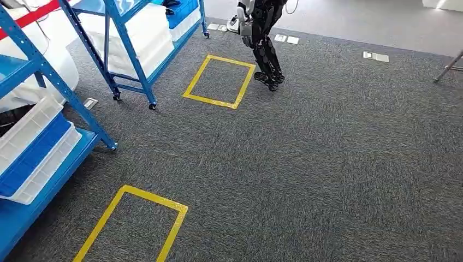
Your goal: Take the parts from the cabinet and place them on the table.
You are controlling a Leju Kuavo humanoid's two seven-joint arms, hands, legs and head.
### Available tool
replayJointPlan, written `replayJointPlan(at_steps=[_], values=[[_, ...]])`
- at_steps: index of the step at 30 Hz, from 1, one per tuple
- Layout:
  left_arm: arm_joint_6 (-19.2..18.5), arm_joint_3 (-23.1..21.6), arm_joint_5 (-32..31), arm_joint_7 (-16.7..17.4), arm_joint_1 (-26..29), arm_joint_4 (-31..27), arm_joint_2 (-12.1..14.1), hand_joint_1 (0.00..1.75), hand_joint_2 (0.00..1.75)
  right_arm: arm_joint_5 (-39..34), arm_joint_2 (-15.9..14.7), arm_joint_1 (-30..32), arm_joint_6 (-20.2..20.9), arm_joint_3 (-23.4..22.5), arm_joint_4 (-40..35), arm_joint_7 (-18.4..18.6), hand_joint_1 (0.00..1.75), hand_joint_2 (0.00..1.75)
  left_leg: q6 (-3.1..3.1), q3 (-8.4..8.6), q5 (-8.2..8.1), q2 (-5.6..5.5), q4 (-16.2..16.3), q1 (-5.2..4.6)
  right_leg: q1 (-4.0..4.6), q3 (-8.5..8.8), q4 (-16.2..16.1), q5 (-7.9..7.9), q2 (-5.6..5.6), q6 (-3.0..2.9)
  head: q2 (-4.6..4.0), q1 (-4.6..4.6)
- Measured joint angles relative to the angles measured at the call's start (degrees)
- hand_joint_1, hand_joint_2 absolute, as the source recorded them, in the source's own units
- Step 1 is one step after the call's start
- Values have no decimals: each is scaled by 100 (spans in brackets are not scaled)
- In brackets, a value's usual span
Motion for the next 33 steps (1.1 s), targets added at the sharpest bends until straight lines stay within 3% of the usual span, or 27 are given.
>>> replayJointPlan(at_steps=[1,2,4,5,6,7,8,9,10,11,14,15,16,17,18,20,21,22,24,25,26,27,30,31,32,33], values=[[0,13,-63,9,3,-4,0,0,0,15,-2,-3,-15,0,0,-7,0,0,-17,-45,-107,359,130,-28,19,3,-3,3,-42,-21,0,-15],[0,31,-116,13,-7,-11,-2,0,0,35,0,7,-24,0,0,-13,0,0,-33,-183,-327,583,444,-31,41,3,-3,3,-114,-96,0,-63],[0,35,-199,7,-38,-18,-11,0,0,37,-4,41,-51,0,2,-13,0,0,-47,-612,-787,676,1371,-24,91,-6,-3,-20,-308,-131,0,-65],[0,41,-210,6,-36,-17,-13,0,0,37,-13,54,-59,-4,2,-13,0,0,-48,-774,-896,689,1721,-24,109,-11,-2,-28,-402,-144,0,-68],[-2,57,-215,7,-32,-17,-13,0,0,37,-15,57,-59,-7,2,-13,0,0,-44,-800,-861,699,1787,-24,120,-10,-1,-30,-481,-147,0,-70],[-2,79,-223,7,-26,-17,-11,0,0,35,-13,55,-59,-11,2,-11,0,0,-26,-703,-719,706,1603,-26,128,-7,-1,-35,-549,-152,0,-68],[-2,87,-260,7,-25,-17,-7,0,0,35,-13,53,-59,-17,2,-11,0,0,-1,-475,-495,741,1193,-31,133,7,-1,-43,-621,-161,0,-72],[-2,90,-276,7,-32,-17,-5,0,0,33,-11,51,-59,-28,0,-11,0,0,42,-170,-258,859,648,-42,140,25,-1,-49,-692,-163,0,-70],[-2,92,-282,7,-47,-17,-2,0,0,33,-11,50,-59,-39,0,-11,0,0,109,99,-129,1176,190,-81,153,46,-2,-57,-741,-172,0,-72],[-2,98,-282,7,-83,-17,2,0,0,33,-7,56,-59,-48,0,-11,0,0,107,133,-196,1281,71,-145,216,41,12,-85,-807,-131,0,-68],[-4,120,-326,7,-84,-17,4,0,0,31,-2,35,-61,-77,0,61,0,0,163,82,-177,1054,59,-171,192,80,-27,-89,-994,-93,0,-59],[-4,125,-326,15,-81,-17,4,0,0,33,2,26,-61,-85,-2,81,0,0,212,105,-136,968,-15,-157,226,132,-40,-101,-1068,-53,0,-72],[-5,131,-328,20,-78,-17,0,0,0,35,-13,26,-61,-92,-2,105,0,0,235,173,-71,907,-85,-98,188,63,48,-161,-765,-20,0,-63],[-7,138,-333,26,-90,-17,6,0,0,37,-9,39,-59,-96,-2,122,0,0,289,166,-38,839,-102,-70,180,-37,290,-307,-422,-46,0,-50],[-11,140,-333,28,-109,-17,13,0,0,42,-4,46,-57,-96,-2,129,0,0,299,145,-30,758,-103,-69,167,-239,721,-514,-270,-83,0,-30],[-18,140,-337,50,-103,-17,9,0,0,55,-11,73,-57,-101,0,142,0,0,305,129,-23,583,-100,-69,135,-663,1573,-826,-209,-91,0,-30],[-18,142,-341,74,-90,-17,9,0,0,61,-11,85,-61,-103,0,142,0,0,298,130,-19,497,-97,-68,130,-758,1751,-833,-203,-51,0,-28],[-18,144,-341,94,-81,-17,9,0,0,75,-11,94,-64,-103,0,142,0,0,293,134,-16,420,-95,-63,114,-722,1641,-740,-203,6,0,-33],[-17,144,-344,109,-84,-17,6,0,0,103,-11,87,-68,-103,0,142,0,0,249,139,-19,229,-63,-35,44,-275,649,-260,-118,177,0,-35],[-17,144,-344,109,-87,-17,9,0,0,105,-11,92,-68,-103,0,142,0,0,212,127,-34,164,-36,-29,-9,-61,182,-80,94,242,0,-33],[-15,144,-344,111,-88,-15,17,0,0,105,0,94,-66,-103,6,142,0,0,160,106,-49,101,3,-63,10,-25,52,-82,311,216,0,-15],[-11,146,-344,111,-85,-17,17,0,0,105,2,85,-68,-103,7,140,0,0,140,85,-52,53,7,-75,24,-39,20,-53,201,134,0,-28],[-4,149,-344,111,-60,-15,20,0,0,107,0,67,-68,-105,4,140,0,0,62,35,-2,-91,-28,-32,33,19,21,-19,52,24,0,-48],[-4,149,-344,111,-56,-15,30,0,0,110,4,59,-70,-105,4,140,0,0,58,19,-87,83,59,-19,7,21,0,2,-22,-19,0,-44],[-2,149,-344,116,-61,-15,28,0,0,112,4,64,-70,-105,4,140,0,0,31,-75,-241,455,282,-54,26,28,-1,-5,-82,-77,0,-93],[-2,149,-346,116,-75,-15,28,0,0,114,9,78,-70,-103,4,138,0,0,7,-271,-475,604,689,-46,50,29,-1,-20,-166,-131,0,-122]])
